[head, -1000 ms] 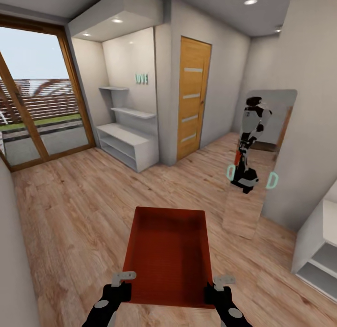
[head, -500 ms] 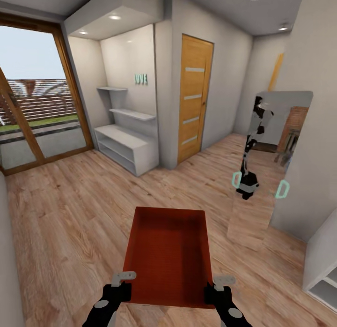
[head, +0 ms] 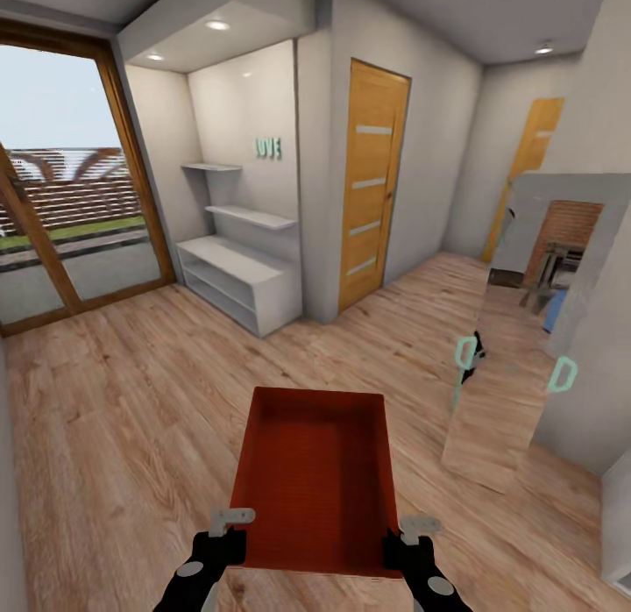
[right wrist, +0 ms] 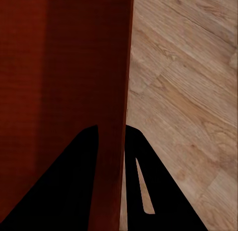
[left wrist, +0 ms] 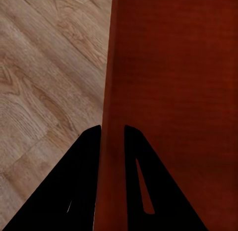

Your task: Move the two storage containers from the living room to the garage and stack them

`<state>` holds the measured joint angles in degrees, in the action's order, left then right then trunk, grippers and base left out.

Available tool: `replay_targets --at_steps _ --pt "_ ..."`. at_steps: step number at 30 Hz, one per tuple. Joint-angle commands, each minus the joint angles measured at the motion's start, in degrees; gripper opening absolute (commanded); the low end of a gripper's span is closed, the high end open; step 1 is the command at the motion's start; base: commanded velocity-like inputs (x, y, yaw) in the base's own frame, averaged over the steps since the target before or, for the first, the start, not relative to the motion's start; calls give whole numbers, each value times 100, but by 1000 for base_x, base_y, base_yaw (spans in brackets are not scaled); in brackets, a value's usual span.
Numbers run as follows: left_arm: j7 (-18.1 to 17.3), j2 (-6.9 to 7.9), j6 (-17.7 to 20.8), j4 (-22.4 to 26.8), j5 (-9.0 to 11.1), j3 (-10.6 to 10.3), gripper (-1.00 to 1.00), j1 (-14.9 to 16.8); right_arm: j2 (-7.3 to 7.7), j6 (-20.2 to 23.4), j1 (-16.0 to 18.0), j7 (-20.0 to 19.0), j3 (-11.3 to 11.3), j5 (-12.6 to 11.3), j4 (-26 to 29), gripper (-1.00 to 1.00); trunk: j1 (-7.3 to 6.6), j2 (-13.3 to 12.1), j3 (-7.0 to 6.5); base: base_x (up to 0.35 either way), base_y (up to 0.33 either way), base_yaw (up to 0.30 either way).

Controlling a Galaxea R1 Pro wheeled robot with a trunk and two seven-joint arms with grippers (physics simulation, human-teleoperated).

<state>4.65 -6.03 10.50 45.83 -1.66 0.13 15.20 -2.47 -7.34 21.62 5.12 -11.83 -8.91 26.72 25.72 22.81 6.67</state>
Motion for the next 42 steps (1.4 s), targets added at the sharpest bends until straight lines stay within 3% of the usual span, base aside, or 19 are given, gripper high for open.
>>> replay_targets --at_steps 1,28,42 --pt "-34 -328 191 -4 52 -161 -100 1 1 -30 9 50 -4 -28 13 -100 6 11 11 310 176 0" --pt "-34 -328 189 -4 51 -162 -100 1 1 -30 9 50 -4 -24 9 -100 6 11 11 321 55 -2" --pt "-43 -330 189 -4 54 -158 -100 1 1 -30 9 50 -4 -25 9 -100 6 11 11 299 118 -235"
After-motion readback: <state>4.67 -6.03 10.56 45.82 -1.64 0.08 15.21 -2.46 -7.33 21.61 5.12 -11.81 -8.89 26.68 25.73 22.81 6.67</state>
